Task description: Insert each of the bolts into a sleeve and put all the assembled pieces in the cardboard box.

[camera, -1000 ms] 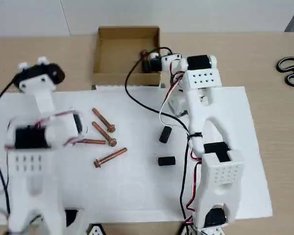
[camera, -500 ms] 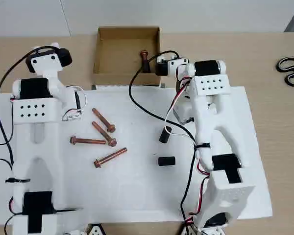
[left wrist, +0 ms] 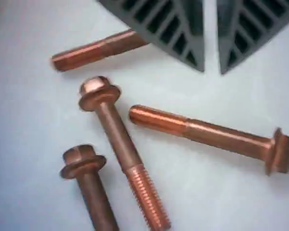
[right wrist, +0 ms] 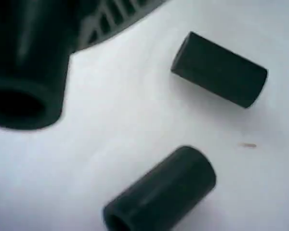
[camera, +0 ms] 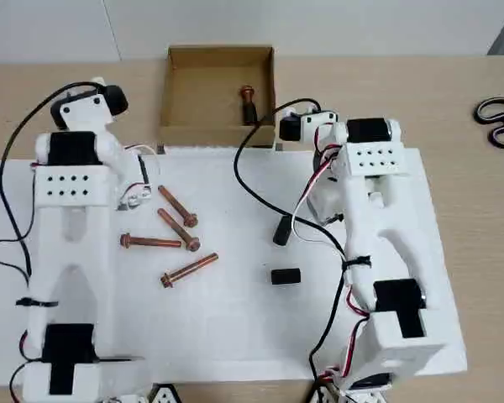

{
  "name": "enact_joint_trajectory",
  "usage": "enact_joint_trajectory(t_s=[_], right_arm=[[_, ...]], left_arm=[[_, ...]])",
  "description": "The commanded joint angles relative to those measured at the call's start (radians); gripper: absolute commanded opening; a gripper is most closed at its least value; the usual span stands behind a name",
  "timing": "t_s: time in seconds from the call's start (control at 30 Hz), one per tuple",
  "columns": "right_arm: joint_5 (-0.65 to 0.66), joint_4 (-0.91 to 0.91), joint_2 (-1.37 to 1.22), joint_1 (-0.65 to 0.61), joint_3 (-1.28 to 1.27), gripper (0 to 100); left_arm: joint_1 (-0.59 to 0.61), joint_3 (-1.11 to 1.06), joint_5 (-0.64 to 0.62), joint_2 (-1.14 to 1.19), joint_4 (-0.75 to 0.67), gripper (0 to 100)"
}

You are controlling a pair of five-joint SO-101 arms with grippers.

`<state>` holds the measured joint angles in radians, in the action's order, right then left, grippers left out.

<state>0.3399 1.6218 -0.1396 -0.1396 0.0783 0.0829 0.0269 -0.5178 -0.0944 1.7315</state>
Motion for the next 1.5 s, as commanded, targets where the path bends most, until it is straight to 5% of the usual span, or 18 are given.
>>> enact_joint_trajectory(t_s=[0.0, 0.3, 0.9, 1.47], right_arm=[[-0.011, -0.024, 0.071, 0.01, -0.015, 1.0], [-0.029, -0.028, 0.093, 0.015, -0.04, 1.0], [-0.031, -0.03, 0.091, 0.008, -0.04, 1.0], [-0.031, -0.044, 0.088, 0.008, -0.04, 0.9]], left_arm=[[-0.006, 0.033, -0.37, -0.003, 0.02, 1], [-0.032, -0.119, -0.758, -0.003, -0.009, 1], [-0.029, -0.36, -0.73, -0.003, -0.259, 1], [0.002, -0.438, -0.697, -0.002, -0.324, 7]])
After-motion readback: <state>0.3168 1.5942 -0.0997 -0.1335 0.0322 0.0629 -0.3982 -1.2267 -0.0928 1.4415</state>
